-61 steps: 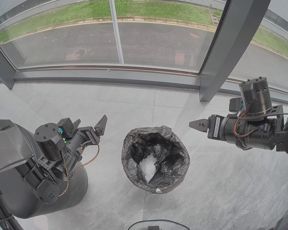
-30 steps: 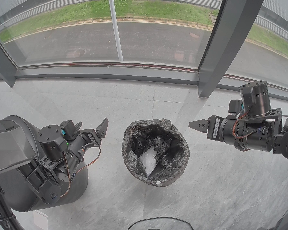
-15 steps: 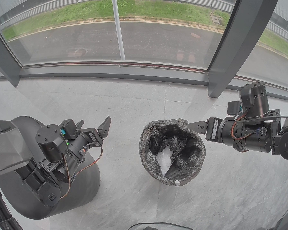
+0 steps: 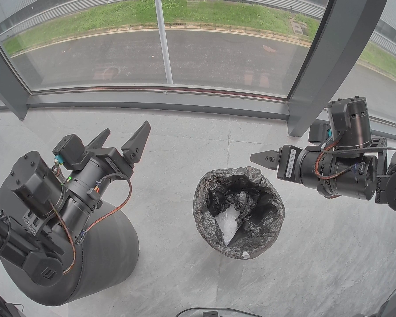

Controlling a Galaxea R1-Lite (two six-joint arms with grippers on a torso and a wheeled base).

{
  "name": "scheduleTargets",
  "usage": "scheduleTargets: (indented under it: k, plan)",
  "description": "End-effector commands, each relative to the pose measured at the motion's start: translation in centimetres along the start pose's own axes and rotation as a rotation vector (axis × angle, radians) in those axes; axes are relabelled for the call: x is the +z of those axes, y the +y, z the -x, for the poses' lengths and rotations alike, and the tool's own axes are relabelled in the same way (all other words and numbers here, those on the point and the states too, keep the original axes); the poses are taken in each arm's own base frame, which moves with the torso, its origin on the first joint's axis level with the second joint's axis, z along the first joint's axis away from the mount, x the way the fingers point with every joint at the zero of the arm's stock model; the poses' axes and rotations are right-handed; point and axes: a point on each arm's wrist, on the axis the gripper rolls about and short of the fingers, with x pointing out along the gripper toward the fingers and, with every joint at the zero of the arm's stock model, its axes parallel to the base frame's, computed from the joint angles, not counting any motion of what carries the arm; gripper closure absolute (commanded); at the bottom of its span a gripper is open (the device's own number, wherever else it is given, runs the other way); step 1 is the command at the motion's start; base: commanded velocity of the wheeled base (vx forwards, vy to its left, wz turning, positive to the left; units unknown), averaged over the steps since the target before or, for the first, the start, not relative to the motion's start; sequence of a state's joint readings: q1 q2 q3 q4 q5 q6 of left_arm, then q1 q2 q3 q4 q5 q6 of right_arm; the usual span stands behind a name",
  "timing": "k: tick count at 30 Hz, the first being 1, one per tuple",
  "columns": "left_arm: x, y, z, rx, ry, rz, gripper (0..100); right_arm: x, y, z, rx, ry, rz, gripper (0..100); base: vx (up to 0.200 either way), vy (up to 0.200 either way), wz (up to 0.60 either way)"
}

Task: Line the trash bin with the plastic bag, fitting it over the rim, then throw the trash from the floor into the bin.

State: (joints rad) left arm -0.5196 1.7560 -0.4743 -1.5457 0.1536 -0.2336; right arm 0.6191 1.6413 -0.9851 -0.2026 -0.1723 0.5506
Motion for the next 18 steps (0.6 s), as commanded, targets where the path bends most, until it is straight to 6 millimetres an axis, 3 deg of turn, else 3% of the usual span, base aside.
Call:
scheduleTargets:
  k: [1,9,11,14,18]
  plan:
    - [1.6,0.0,3.0,-0.008,-0.01,-0.013,0,0.2,0.9,1.8,0.042,-0.019,0.011,0,0.0,0.0,0.0]
    - [1.2,0.9,7.3,0.015,0.064,-0.038,0,0.0,0.1,3.3,0.031,-0.022,0.004,0,0.0,0.0,0.0]
    - [1.2,0.9,7.5,0.015,0.065,-0.037,0,-0.1,0.1,3.4,0.029,-0.021,0.002,0,0.0,0.0,0.0]
    - [1.2,1.2,8.9,0.027,0.084,-0.042,0,-0.3,-0.6,4.2,0.02,-0.024,-0.003,0,0.0,0.2,0.0]
    - [0.9,1.6,10.3,0.035,0.112,-0.048,0,-0.4,-1.4,5.2,0.009,-0.035,-0.01,0,-0.2,0.15,0.0]
